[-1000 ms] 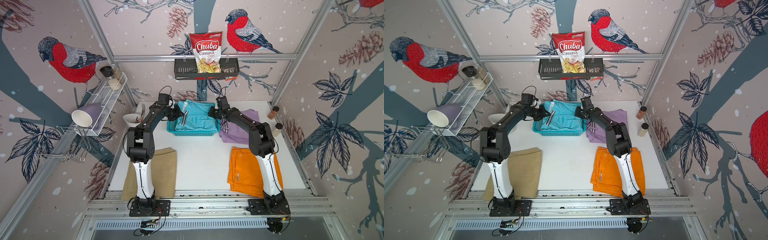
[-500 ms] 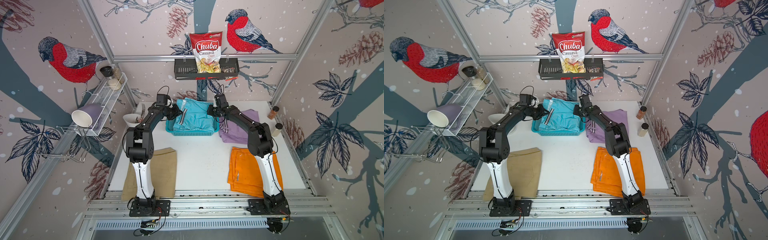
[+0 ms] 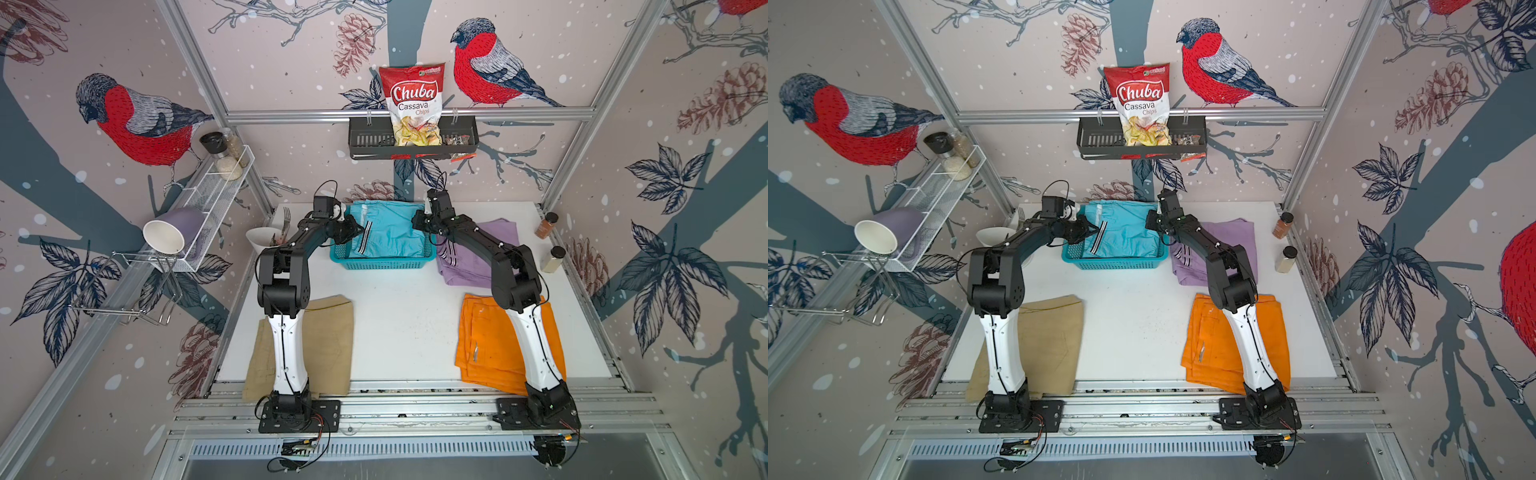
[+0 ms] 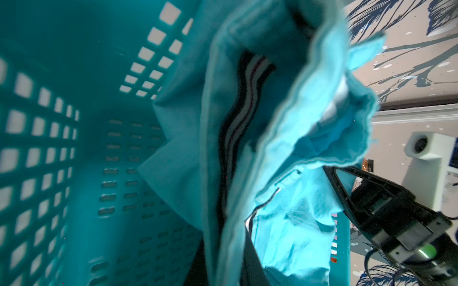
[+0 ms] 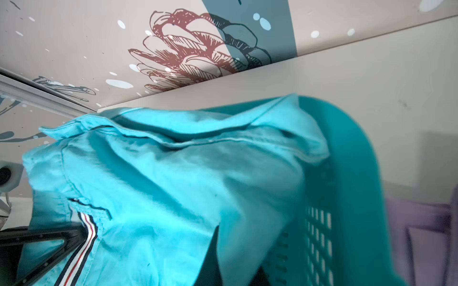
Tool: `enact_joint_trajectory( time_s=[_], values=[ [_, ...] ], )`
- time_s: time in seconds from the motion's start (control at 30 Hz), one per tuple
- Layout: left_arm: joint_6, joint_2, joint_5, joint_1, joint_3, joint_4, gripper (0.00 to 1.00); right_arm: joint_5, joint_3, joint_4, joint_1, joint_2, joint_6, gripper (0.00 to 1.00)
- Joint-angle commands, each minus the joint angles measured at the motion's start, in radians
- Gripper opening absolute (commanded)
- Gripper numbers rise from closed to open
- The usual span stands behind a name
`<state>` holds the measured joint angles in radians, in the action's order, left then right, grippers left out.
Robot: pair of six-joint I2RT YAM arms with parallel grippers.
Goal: Put the folded long pants in the basket
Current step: Place the long pant in the basket.
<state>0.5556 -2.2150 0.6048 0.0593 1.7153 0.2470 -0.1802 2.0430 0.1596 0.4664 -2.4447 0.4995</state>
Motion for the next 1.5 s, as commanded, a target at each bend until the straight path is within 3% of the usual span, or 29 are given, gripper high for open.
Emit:
enact_joint_trajectory(
  time_s=[0.0,0.2,0.33,0.47,0.63,0.8,1.13,1.3,1.4,1.47],
  values=[
    [0.044,-0.020,-0.077,-0.015,-0.011,0.058,0.00,0.074,-0.020,0.125,-0.023,-0.038,-0.016,0.00],
    [0.152,0.067,-0.065,-0.013,-0.109,0.024,0.00,0.133,0.011,0.203,0.006,-0.008,-0.025,0.00],
    [0.175,0.109,-0.063,-0.013,-0.084,0.088,0.00,0.148,0.041,0.273,0.017,0.032,-0.006,0.00],
    [0.177,0.143,-0.139,-0.010,-0.030,0.227,0.00,0.174,0.131,0.414,0.025,0.043,0.034,0.00],
    [0.154,0.125,-0.182,0.000,0.067,0.396,0.00,0.155,0.209,0.538,0.043,0.041,0.053,0.00],
    [0.150,0.114,-0.200,0.007,0.071,0.437,0.00,0.194,0.220,0.587,0.066,0.051,0.048,0.00],
    [0.114,-0.081,-0.248,0.025,0.217,0.536,0.00,0.220,0.278,0.635,0.055,-0.105,0.052,0.01],
    [0.108,-0.124,-0.294,0.036,0.252,0.554,0.00,0.245,0.281,0.635,0.053,-0.113,0.041,0.14],
    [0.113,-0.096,-0.316,0.036,0.240,0.549,0.16,0.241,0.284,0.621,0.052,-0.094,0.031,0.27],
    [0.114,-0.064,-0.311,0.037,0.228,0.539,0.30,0.234,0.284,0.604,0.055,-0.069,0.016,0.46]
  ],
)
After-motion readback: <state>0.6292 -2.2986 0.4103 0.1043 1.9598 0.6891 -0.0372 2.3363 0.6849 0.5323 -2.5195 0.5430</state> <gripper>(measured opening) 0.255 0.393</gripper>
